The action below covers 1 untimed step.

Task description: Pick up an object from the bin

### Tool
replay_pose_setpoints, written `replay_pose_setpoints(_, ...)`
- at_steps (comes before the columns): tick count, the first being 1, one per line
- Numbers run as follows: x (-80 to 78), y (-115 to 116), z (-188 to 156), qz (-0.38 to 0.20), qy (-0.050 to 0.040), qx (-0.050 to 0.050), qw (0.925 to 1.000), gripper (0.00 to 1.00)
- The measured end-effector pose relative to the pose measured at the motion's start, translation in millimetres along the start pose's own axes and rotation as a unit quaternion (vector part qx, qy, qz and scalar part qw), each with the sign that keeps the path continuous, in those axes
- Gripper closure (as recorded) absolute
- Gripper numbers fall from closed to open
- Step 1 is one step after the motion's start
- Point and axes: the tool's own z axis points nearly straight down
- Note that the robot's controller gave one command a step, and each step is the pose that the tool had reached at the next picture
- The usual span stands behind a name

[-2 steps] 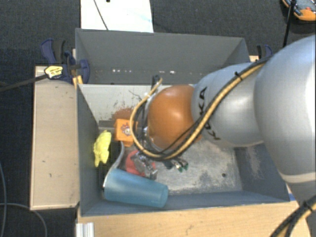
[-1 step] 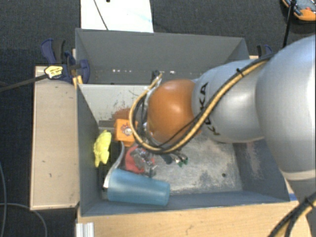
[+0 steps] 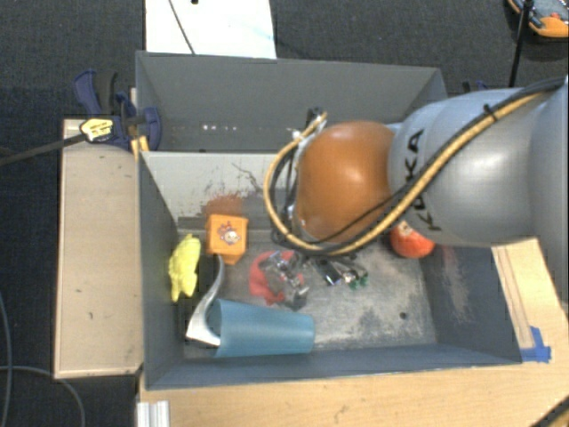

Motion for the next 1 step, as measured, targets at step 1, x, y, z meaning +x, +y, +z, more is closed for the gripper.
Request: replay_pose_setpoints(1,18.7,-0.2,-61.8,0.001,-0.0009,0.001,1.0000,1.00)
